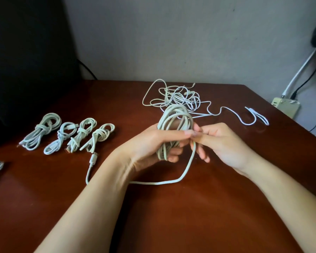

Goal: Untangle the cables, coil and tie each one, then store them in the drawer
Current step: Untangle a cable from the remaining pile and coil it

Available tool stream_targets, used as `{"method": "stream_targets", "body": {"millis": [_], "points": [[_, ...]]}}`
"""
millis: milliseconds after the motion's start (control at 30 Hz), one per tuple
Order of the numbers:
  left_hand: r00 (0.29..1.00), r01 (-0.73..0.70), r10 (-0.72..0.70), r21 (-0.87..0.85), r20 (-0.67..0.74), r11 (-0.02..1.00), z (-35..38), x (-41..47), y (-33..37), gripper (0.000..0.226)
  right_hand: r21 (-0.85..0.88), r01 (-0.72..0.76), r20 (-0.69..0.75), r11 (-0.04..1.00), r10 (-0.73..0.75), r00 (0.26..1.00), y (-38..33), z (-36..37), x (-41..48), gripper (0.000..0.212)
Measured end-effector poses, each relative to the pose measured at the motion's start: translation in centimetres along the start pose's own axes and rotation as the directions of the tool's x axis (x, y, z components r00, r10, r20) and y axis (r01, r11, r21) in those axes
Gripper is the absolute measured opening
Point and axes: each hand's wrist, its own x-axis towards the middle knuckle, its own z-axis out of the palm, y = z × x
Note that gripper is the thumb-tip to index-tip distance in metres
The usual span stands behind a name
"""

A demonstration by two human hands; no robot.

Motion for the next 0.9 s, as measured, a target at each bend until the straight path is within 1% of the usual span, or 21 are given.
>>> {"method": "stream_targets", "body": {"millis": [100, 200, 267, 333, 400, 467, 533, 567, 600, 667, 767, 833, 867, 900], "points": [[0.997, -0.041, 0.041, 0.004, -0.063, 0.999, 0.1, 0.3, -0.1, 0.011, 0.047, -0.012, -0.058, 0.999, 0.015, 0.998, 0.2, 0.2, 0.2, 0.032], [0.986, -0.122, 0.115, -0.046, -0.123, 0.992, 0.2, 0.6, -0.1, 0.014, 0.145, -0.016, -0.05, 0.989, 0.024, 0.998, 0.1, 0.2, 0.1, 0.032], [0.97, -0.182, 0.169, -0.067, -0.174, 0.981, 0.1, 0.7, 0.1, 0.016, 0.185, -0.016, 0.007, 0.983, 0.015, 1.0, 0.1, 0.1, 0.0, 0.025], [0.951, -0.232, 0.206, -0.089, -0.232, 0.969, -0.1, 0.7, 0.2, 0.015, 0.17, -0.011, 0.097, 0.985, -0.006, 0.995, 0.2, 0.2, -0.1, 0.015], [0.925, -0.271, 0.222, -0.127, -0.309, 0.954, -0.3, 0.8, 0.4, 0.014, 0.112, -0.03, 0.192, 0.993, 0.008, 0.981, 0.5, 0.5, -0.3, 0.017], [0.888, -0.312, 0.235, -0.145, -0.395, 0.939, -0.5, 0.8, 0.4, 0.01, 0.035, -0.047, 0.265, 0.998, 0.036, 0.963, 0.8, 1.0, -0.4, 0.021], [0.856, -0.336, 0.235, -0.15, -0.46, 0.93, -0.7, 0.8, 0.4, 0.005, 0.014, -0.046, 0.298, 0.999, 0.04, 0.954, 1.1, 1.5, -0.4, 0.015], [0.846, -0.336, 0.227, -0.153, -0.483, 0.929, -0.7, 0.9, 0.4, 0.006, 0.048, -0.06, 0.288, 0.997, 0.044, 0.957, 1.1, 1.6, -0.3, 0.008], [0.838, -0.334, 0.217, -0.156, -0.501, 0.93, -0.8, 0.9, 0.4, 0.008, 0.098, -0.08, 0.259, 0.992, 0.052, 0.964, 1.1, 1.6, -0.2, 0.007], [0.817, -0.332, 0.197, -0.162, -0.541, 0.929, -0.8, 1.0, 0.5, 0.012, 0.209, -0.148, 0.198, 0.967, 0.106, 0.974, 1.1, 1.3, 0.0, 0.014], [0.779, -0.342, 0.183, -0.163, -0.599, 0.926, -0.9, 1.1, 0.6, 0.012, 0.376, -0.224, 0.088, 0.899, 0.206, 0.975, 0.8, 0.7, 0.3, 0.01], [0.773, -0.341, 0.176, -0.165, -0.609, 0.926, -1.0, 1.1, 0.6, 0.013, 0.362, -0.245, 0.003, 0.899, 0.262, 0.965, 0.7, 0.3, 0.4, 0.002], [0.774, -0.341, 0.167, -0.179, -0.611, 0.923, -1.1, 1.1, 0.6, 0.013, 0.328, -0.256, -0.019, 0.909, 0.278, 0.96, 0.7, 0.2, 0.5, 0.007], [0.775, -0.345, 0.158, -0.201, -0.612, 0.917, -1.1, 1.0, 0.7, 0.013, 0.303, -0.275, -0.012, 0.913, 0.292, 0.956, 0.7, -0.1, 0.4, 0.016]]}}
